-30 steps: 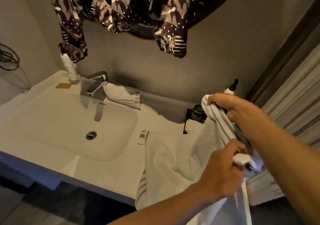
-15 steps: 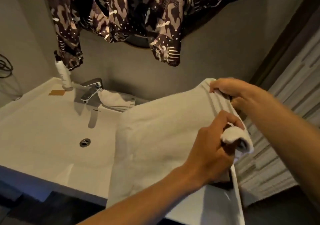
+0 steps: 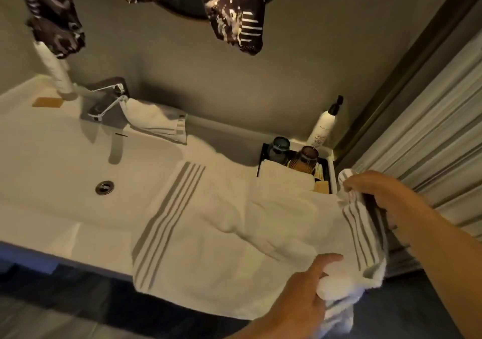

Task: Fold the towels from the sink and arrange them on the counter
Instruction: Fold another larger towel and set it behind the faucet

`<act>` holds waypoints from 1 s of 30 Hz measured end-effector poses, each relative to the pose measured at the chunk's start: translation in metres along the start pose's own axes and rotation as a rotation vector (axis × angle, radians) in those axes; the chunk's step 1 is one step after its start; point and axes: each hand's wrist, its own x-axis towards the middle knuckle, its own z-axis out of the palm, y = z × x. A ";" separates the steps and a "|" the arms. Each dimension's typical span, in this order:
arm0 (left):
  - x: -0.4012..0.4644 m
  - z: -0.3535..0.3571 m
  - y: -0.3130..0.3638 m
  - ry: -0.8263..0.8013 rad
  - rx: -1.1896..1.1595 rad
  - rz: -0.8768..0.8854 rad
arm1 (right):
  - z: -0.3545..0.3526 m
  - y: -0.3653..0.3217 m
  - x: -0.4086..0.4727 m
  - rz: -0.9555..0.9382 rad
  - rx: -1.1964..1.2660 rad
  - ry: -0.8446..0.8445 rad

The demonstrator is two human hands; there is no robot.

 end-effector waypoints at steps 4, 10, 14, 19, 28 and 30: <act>-0.011 -0.036 -0.012 0.172 0.029 0.080 | 0.016 -0.035 -0.009 0.046 0.196 -0.139; -0.035 -0.077 -0.011 0.258 -0.053 0.138 | 0.054 -0.086 -0.029 0.014 0.439 -0.226; -0.059 -0.107 -0.019 0.462 -0.155 0.042 | 0.077 -0.114 -0.035 -0.070 0.438 -0.191; -0.087 -0.159 -0.046 0.800 -0.415 -0.287 | 0.123 -0.161 -0.047 -0.163 0.542 -0.231; -0.126 -0.239 -0.098 0.896 -0.664 -0.528 | 0.225 -0.249 -0.055 -0.233 0.473 -0.327; -0.133 -0.245 -0.113 0.880 -0.605 -0.634 | 0.253 -0.254 -0.064 -0.238 0.507 -0.397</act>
